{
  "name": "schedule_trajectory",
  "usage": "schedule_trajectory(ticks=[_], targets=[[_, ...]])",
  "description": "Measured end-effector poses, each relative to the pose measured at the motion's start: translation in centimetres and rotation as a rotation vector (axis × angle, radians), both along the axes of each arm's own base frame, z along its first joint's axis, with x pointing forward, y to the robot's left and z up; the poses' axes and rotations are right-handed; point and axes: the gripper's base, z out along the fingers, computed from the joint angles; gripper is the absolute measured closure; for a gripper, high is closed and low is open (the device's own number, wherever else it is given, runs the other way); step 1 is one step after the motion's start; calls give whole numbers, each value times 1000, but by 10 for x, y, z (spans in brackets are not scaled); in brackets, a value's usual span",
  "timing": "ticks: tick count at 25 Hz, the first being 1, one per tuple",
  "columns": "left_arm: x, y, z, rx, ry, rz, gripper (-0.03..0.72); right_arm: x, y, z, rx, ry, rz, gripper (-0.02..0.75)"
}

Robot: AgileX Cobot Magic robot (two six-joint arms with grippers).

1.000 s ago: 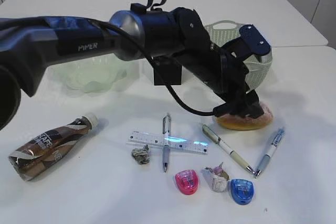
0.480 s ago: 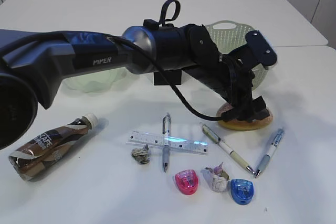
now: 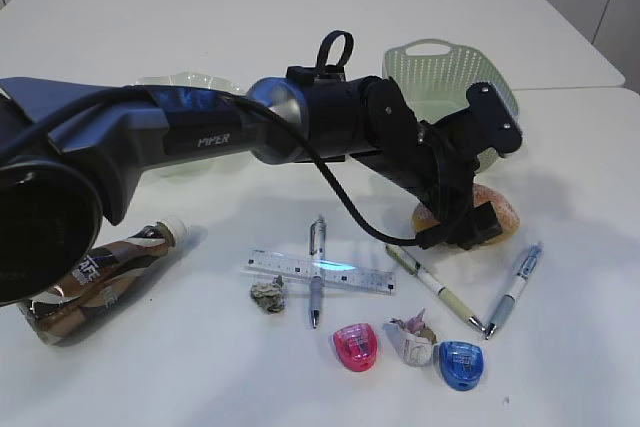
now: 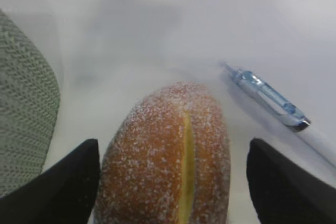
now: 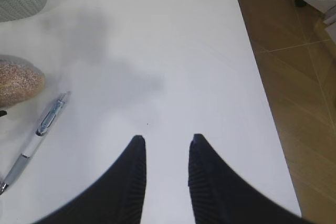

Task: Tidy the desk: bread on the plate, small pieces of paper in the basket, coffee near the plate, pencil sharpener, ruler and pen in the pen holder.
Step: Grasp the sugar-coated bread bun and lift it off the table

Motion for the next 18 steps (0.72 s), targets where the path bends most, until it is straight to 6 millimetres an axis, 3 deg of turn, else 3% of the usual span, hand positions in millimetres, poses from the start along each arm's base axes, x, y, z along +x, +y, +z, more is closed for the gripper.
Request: schedule_trajectory(ticks=[10, 18], targets=[[6, -4, -9, -24, -17, 26, 73, 0, 1, 0, 1, 2, 11, 500], [8, -7, 2, -48, -36, 23, 80, 0, 2, 0, 13, 0, 19, 499]])
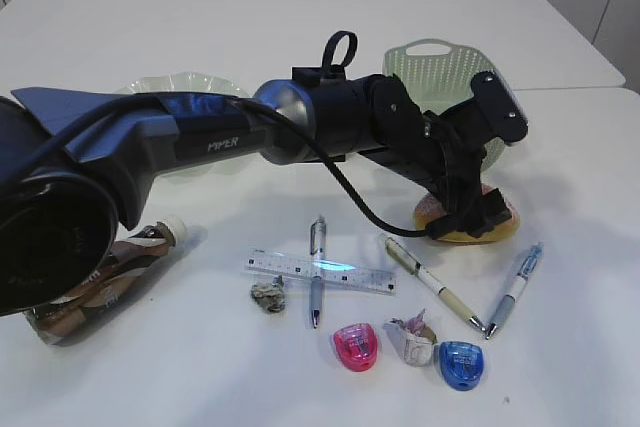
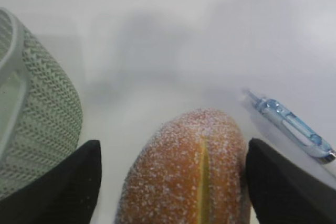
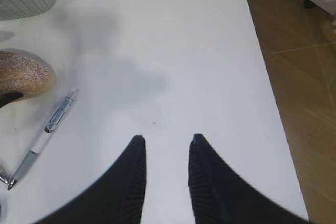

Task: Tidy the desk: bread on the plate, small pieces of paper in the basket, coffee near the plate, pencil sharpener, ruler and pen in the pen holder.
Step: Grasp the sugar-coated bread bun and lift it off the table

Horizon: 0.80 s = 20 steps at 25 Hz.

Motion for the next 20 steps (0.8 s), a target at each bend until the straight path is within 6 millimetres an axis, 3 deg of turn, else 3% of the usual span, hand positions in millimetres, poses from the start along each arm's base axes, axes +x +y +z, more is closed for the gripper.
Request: schedule_trajectory(ticks=[20], targets=[[-5, 0, -13, 27, 74, -28, 93, 0, 1, 0, 7, 0, 6, 499]])
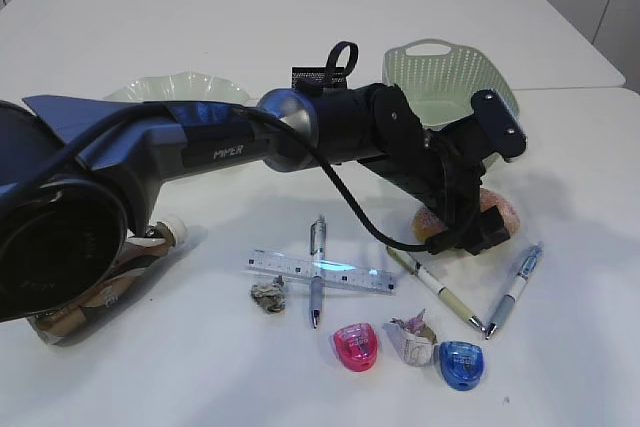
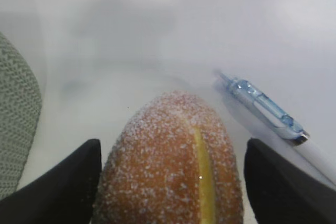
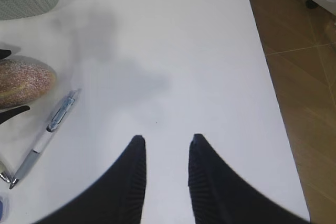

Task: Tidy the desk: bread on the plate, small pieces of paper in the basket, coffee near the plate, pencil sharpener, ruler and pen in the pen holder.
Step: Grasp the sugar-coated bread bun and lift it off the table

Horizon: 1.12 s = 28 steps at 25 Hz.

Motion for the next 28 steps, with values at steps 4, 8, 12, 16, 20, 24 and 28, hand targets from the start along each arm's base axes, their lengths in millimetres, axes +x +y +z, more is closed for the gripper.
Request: schedule_trajectory(ticks=[4, 8, 12, 16, 20, 24, 28], targets=[[0, 0, -7, 7, 11, 1, 95, 0, 0, 0, 0, 0, 2, 499], [-1, 0, -14, 14, 27, 1, 128, 0, 0, 0, -1, 1, 4, 499], [-1, 0, -14, 11, 29, 3, 232, 0, 0, 0, -1, 1, 4, 499], [-1, 0, -14, 9, 30, 3, 288, 0, 0, 0, -1, -3, 4, 500], [-1, -1, -13, 0, 35, 10, 299, 1, 0, 0, -2, -9, 5, 499], [-1, -2, -4, -34, 48, 23, 302, 1, 0, 1, -4, -10, 8, 499], [-2, -2, 24, -82, 26, 28, 303, 1, 0, 1, -6, -14, 9, 499]])
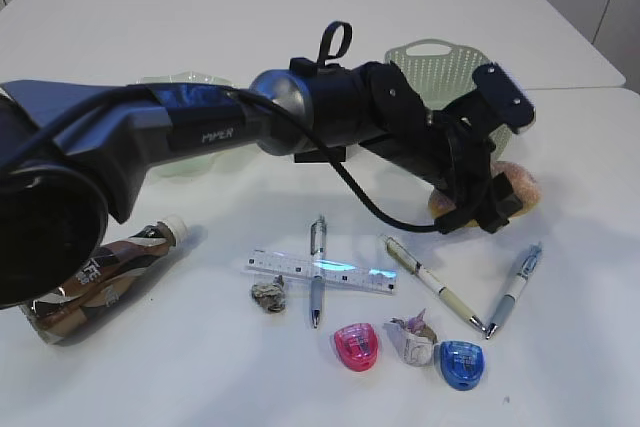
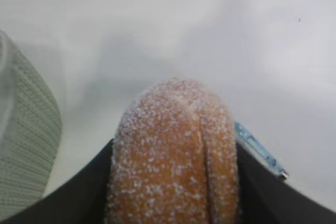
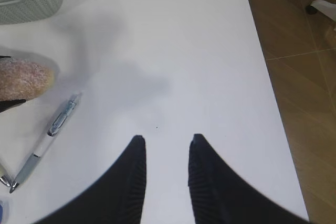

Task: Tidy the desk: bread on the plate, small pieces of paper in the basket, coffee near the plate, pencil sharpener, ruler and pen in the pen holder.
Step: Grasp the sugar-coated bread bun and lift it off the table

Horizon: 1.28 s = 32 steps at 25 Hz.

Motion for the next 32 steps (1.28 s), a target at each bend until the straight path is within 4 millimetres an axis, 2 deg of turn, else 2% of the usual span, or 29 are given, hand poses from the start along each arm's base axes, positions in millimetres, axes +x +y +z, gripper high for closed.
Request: schedule_trajectory(ticks=[5, 10, 16, 20, 24, 32], targets=[[-2, 2, 42, -63, -43, 4, 305, 0, 0, 0, 0, 0, 0, 499], [-3, 7, 69, -97, -58, 13, 306, 0, 0, 0, 0, 0, 1, 499], [2, 34, 108, -108, -15, 9, 306, 0, 1, 0, 7, -3, 1, 499], [9, 61, 128, -73, 25, 28, 306, 0, 1, 0, 11, -3, 3, 499], [18, 92, 136, 17, 67, 62, 306, 0, 1, 0, 12, -3, 6, 499], [50, 162, 127, 148, 241, 283, 306, 0, 1, 0, 7, -1, 13, 499]])
